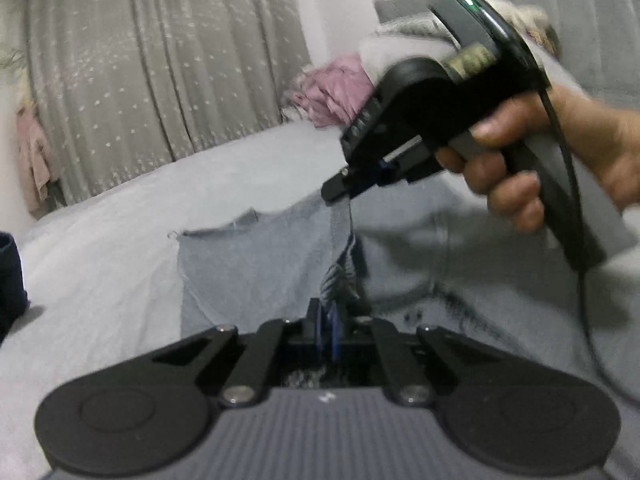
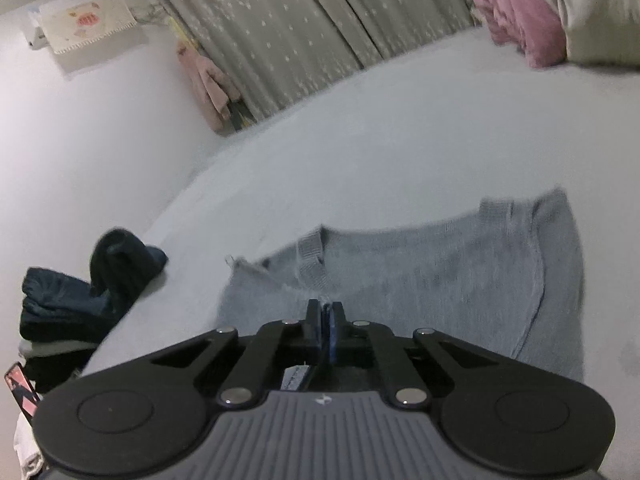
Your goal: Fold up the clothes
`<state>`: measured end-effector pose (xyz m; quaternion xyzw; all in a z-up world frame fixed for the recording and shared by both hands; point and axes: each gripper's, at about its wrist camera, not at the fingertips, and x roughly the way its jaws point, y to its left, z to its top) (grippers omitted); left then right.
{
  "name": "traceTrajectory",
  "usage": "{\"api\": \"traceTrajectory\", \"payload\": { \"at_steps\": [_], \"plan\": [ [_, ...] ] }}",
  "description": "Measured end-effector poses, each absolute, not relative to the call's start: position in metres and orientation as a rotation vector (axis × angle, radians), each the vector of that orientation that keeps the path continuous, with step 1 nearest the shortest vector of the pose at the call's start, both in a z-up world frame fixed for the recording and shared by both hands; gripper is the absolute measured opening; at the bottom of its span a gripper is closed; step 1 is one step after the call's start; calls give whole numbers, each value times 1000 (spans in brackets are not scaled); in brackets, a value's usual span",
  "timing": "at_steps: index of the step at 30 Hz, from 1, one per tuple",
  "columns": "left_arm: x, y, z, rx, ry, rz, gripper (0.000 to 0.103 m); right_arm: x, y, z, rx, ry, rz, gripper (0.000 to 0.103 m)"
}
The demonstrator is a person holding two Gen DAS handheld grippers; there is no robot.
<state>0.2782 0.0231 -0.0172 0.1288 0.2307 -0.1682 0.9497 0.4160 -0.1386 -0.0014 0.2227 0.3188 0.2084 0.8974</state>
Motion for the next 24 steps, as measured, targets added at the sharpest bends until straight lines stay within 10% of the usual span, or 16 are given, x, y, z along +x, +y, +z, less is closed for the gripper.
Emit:
{"api": "traceTrajectory", "payload": {
  "at_steps": [10,12,15,24],
  "plan": [
    [275,4,-28,137,610,-401,16,427,-141,-21,311,799,289,5],
    [271,7,-26,114,620,-407,47,421,-142,-21,309,794,275,10],
    [262,12,-13,99,592,-390,65,410,-147,-11,316,778,256,25],
    [217,58,10,64,731,-249,72,350,-134,23,257,833,314,36]
  ]
}}
